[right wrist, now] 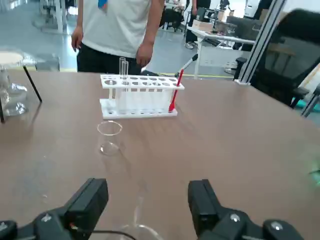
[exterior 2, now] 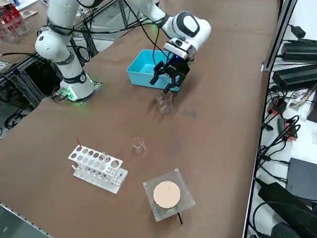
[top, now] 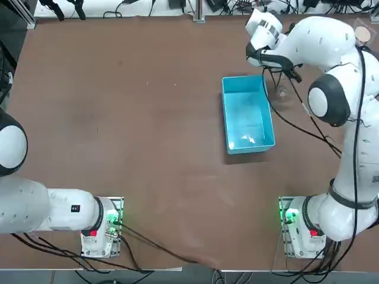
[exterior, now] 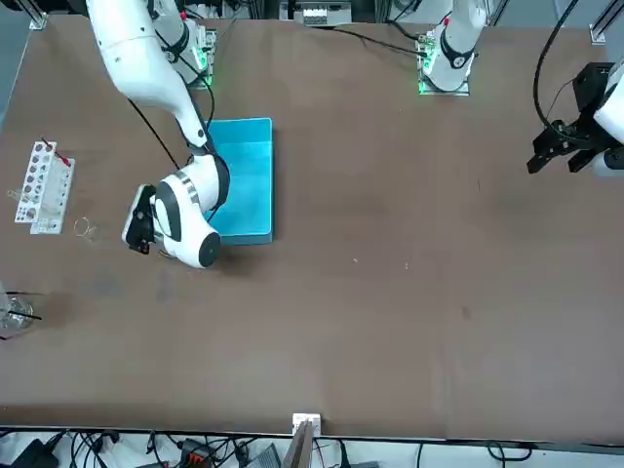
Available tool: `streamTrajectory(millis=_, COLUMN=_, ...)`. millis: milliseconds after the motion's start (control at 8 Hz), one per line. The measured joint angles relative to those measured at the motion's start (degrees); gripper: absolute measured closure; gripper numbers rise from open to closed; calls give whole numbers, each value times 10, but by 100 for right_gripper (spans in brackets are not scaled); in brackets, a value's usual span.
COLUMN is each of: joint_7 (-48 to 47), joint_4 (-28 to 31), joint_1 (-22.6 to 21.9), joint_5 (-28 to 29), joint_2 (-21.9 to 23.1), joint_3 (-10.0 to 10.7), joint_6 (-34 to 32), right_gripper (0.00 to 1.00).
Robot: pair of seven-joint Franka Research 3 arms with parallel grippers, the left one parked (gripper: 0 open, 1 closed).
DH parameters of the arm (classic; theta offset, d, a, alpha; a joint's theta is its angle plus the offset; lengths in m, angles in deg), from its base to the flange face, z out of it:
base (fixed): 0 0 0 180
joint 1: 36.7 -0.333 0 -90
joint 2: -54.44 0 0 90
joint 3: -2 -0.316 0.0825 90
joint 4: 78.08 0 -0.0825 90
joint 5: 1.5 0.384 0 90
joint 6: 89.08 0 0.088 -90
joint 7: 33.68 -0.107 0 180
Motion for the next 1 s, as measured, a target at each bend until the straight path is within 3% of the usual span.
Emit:
streamTrajectory(millis=750, joint_7=430, joint_4=-5, joint_1=10, joint_5=94, joint_2=125, joint_3=6, joint_6=-50, right_gripper=2)
streamTrajectory(millis=1000, joint_7=490, joint_4=-4, joint_1=31, joint_5=121, joint_2=145, joint_3=7, joint_6=-48, right_gripper=1)
